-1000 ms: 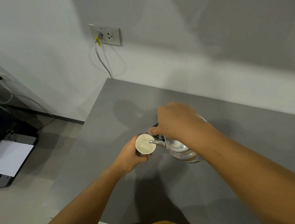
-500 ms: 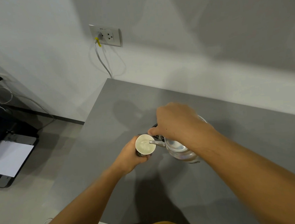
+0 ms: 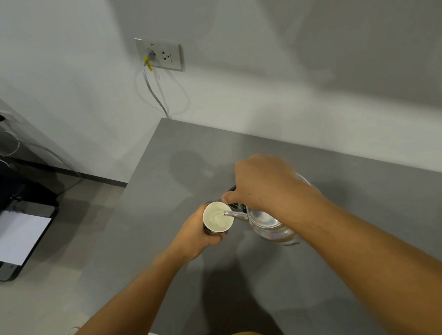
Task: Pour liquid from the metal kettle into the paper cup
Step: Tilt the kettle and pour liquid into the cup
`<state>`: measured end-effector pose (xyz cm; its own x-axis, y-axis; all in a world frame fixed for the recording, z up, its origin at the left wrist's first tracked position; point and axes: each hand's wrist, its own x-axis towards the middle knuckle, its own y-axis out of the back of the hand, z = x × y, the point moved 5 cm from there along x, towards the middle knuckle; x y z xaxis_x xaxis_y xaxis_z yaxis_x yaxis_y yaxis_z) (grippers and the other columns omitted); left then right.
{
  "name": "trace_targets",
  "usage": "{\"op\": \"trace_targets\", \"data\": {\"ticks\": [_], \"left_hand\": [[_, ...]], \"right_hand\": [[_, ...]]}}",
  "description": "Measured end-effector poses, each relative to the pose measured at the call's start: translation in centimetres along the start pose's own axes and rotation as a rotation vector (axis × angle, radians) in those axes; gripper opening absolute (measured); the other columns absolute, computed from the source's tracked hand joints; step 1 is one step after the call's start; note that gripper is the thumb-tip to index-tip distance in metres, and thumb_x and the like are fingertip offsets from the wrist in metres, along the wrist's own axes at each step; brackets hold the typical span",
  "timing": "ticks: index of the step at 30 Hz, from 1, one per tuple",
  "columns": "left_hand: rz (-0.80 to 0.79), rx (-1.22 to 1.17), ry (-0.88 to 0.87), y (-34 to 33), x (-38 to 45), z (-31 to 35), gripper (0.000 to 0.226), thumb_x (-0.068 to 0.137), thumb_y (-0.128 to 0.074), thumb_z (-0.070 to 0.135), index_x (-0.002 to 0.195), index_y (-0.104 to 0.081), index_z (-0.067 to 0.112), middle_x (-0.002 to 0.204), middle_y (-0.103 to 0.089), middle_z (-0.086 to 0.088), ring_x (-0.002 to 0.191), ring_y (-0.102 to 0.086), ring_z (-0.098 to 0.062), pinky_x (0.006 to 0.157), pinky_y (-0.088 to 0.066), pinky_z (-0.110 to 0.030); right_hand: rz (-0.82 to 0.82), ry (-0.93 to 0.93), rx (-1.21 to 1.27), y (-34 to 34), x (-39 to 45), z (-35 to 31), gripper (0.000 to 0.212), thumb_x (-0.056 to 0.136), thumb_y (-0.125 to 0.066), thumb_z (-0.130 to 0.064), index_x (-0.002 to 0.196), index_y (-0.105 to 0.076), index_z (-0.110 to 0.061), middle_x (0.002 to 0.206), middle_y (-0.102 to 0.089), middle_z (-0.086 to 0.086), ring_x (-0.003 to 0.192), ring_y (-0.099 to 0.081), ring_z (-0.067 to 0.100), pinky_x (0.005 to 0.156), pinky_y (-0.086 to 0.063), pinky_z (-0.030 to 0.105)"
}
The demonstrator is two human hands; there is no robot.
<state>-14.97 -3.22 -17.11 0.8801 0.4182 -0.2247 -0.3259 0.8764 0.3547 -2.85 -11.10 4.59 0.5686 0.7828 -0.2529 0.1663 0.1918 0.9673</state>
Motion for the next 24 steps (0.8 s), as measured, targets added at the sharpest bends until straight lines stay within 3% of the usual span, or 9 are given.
{"op": "trace_targets", "data": {"ticks": [17,20,24], "left_hand": [[0.014,0.037,-0.005,0.2,-0.1,0.3,0.064,0.071,-0.089,0.031,0.117,-0.050,0.053,0.111,-0.065,0.030,0.105,-0.064,0.001,0.081,-0.048,-0.007],[0.008,0.030,0.019,0.2,-0.2,0.2,0.064,0.071,-0.090,0.028,0.118,-0.051,0.050,0.110,-0.068,0.025,0.103,-0.064,0.003,0.080,-0.048,-0.008],[-0.013,0.027,0.003,0.5,-1.1,1.7,0.062,0.070,-0.089,0.029,0.116,-0.053,0.050,0.106,-0.067,0.033,0.099,-0.065,0.009,0.073,-0.047,-0.004]], "right_hand": [[0.020,-0.035,0.061,-0.3,-0.5,1.4,0.049,0.075,-0.072,-0.051,0.049,-0.047,-0.019,0.052,-0.050,-0.001,0.045,-0.043,0.015,0.043,-0.024,0.026],[0.008,-0.067,0.112,-0.7,-0.9,2.3,0.052,0.074,-0.072,-0.056,0.048,-0.049,-0.017,0.051,-0.052,-0.001,0.046,-0.045,0.015,0.043,-0.025,0.027],[0.040,-0.150,0.201,-0.7,-3.6,4.6,0.057,0.073,-0.068,-0.066,0.052,-0.054,-0.015,0.049,-0.053,0.000,0.047,-0.048,0.019,0.044,-0.028,0.028]]}}
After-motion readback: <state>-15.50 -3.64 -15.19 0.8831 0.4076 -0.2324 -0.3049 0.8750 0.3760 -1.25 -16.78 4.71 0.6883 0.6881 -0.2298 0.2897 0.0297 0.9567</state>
